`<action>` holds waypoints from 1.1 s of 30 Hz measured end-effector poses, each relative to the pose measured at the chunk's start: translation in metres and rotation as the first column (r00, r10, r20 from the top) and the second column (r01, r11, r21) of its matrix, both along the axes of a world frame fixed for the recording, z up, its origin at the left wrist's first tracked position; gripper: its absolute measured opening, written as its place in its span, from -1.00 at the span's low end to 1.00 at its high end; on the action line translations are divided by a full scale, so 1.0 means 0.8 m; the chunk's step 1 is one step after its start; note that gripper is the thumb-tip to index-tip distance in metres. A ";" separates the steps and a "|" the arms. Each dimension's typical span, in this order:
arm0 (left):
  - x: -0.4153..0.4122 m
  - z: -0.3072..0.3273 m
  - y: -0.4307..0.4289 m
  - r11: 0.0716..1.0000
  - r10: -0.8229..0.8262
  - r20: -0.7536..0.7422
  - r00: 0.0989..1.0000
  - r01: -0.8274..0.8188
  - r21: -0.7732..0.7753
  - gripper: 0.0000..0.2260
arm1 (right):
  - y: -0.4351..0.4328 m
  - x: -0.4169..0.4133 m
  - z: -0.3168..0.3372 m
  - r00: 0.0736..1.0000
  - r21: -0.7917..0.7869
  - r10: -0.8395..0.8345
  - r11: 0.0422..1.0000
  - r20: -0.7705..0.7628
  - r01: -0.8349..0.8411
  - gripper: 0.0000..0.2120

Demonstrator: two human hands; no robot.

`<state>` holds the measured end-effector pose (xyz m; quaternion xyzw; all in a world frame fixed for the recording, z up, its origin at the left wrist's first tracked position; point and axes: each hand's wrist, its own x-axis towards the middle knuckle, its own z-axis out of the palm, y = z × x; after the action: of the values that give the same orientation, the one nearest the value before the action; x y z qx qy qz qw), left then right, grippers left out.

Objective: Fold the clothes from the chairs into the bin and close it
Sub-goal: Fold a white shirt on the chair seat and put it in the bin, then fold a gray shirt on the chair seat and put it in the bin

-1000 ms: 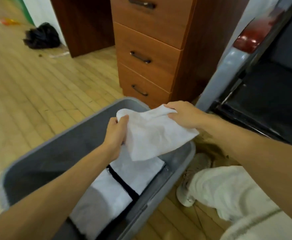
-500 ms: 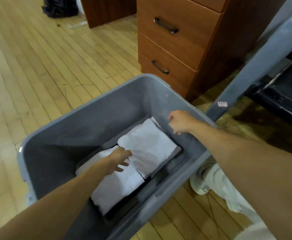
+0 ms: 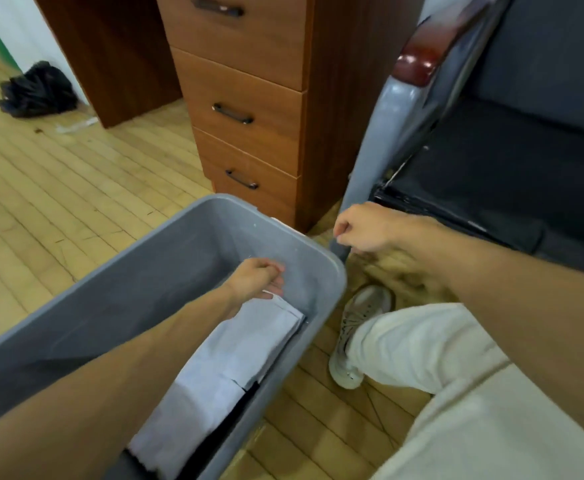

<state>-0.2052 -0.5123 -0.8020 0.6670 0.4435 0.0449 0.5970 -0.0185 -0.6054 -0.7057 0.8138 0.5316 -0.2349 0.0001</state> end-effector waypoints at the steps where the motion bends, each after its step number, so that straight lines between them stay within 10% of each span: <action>1: 0.018 0.016 -0.007 0.999 -0.041 0.022 0.999 0.040 0.028 -0.84 | -0.013 0.012 0.015 1.000 0.009 -0.005 1.000 0.023 0.004 -0.86; 19: 0.416 0.204 -0.231 0.778 -0.587 0.193 0.787 0.482 0.402 -0.82 | -0.326 0.283 0.085 0.772 0.264 -0.635 0.752 0.040 0.605 -0.79; 33: 0.533 0.140 -0.388 0.440 -0.860 0.020 0.510 0.721 0.535 -0.83 | -0.512 0.357 0.054 0.382 0.483 -0.913 0.402 0.144 0.778 -0.75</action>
<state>0.2212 -0.8224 -0.6903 0.9023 -0.0424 -0.0420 0.4269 0.2674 -1.0154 -0.6625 0.9847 0.0498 0.0603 -0.1559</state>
